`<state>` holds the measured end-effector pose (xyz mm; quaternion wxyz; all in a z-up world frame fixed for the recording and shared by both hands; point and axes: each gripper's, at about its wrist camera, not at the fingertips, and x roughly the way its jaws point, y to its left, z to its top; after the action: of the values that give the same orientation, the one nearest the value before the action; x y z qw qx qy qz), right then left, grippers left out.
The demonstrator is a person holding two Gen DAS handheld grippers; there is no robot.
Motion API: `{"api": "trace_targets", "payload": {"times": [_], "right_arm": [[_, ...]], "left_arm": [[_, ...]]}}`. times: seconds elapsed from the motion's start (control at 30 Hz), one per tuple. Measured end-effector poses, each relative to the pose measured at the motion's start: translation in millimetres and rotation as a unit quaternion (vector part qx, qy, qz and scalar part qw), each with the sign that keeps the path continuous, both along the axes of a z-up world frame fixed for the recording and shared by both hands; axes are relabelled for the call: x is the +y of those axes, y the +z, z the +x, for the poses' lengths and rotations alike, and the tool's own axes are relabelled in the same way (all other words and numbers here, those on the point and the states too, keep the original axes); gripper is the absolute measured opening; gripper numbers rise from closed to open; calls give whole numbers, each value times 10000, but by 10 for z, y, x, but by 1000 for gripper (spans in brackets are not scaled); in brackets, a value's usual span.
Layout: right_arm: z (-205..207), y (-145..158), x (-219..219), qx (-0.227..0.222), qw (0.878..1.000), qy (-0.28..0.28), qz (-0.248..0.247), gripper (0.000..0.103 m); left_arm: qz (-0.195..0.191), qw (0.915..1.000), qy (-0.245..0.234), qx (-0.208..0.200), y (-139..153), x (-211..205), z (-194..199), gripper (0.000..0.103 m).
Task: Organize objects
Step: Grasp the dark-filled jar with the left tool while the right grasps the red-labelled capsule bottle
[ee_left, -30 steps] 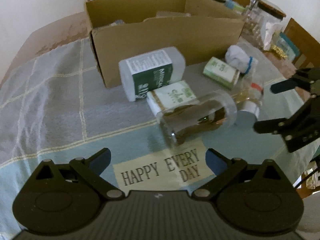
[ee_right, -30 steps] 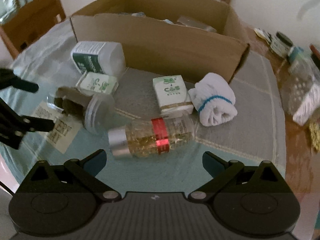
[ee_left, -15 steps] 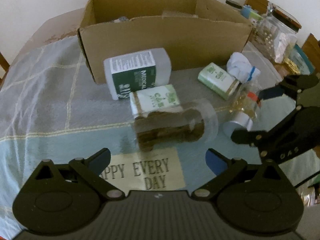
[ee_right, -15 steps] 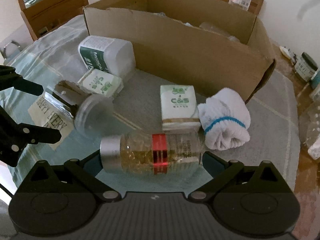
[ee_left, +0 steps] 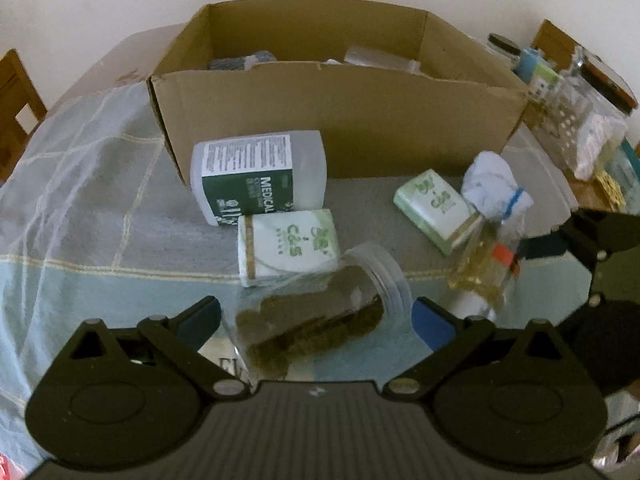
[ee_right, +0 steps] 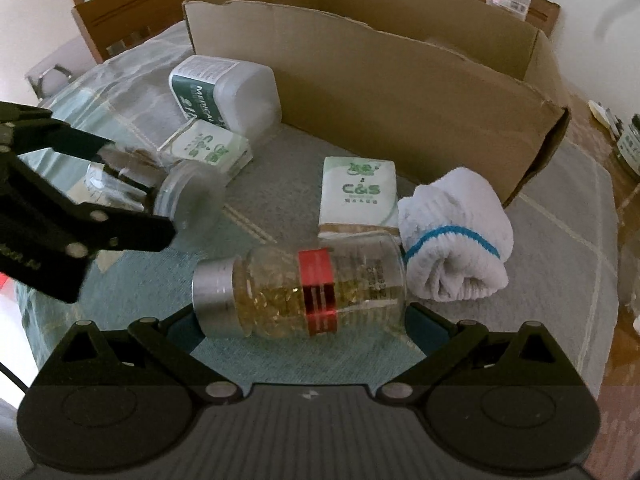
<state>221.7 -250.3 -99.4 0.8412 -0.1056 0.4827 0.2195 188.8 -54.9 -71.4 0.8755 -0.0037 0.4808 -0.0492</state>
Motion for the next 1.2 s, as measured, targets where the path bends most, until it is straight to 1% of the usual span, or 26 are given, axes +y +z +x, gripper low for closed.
{"api": "trace_targets", "payload": {"times": [0.13,0.23,0.43,0.53,0.6,0.67,0.77,0.83,0.9,0.97,1.03,1.1,1.13,1.2], "right_arm": [[4,-7,14,-12,9999,106,6,103],[3,-7,23,-8,9999,143,25,103],[21,-2,2,-4,9999,144,59,103],[22,3,-10,14,9999,135,106,103],[21,4,-8,20,9998,145,116,103],[19,2,7,28,9998,179,115,103],[22,2,22,30,9997,219,121,103],[27,7,28,25,9997,219,128,103],[36,10,33,21,9996,221,153,103],[45,14,37,21,9996,219,187,103],[51,20,37,27,9995,229,207,103],[58,14,40,30,9995,247,199,103],[61,13,47,30,9995,260,185,103],[60,8,56,26,9995,283,162,103]], "left_arm": [[-25,9999,133,18,-2,-62,41,102],[9,9999,109,13,-8,-68,25,102],[241,9996,92,94,0,75,-104,102],[400,9989,177,176,12,169,-172,102],[454,9986,174,193,40,191,-209,102],[524,9983,214,126,99,190,-243,102],[490,9985,257,-8,190,207,-287,102],[483,9982,342,85,204,225,-301,102],[388,9975,490,325,180,268,-315,102],[241,9950,737,630,127,307,-311,102],[-31,9921,902,866,72,336,-303,102],[-386,9895,987,978,35,343,-282,102],[-497,9889,1003,982,27,339,-271,102],[-553,9887,1051,916,28,301,-221,102]]}}
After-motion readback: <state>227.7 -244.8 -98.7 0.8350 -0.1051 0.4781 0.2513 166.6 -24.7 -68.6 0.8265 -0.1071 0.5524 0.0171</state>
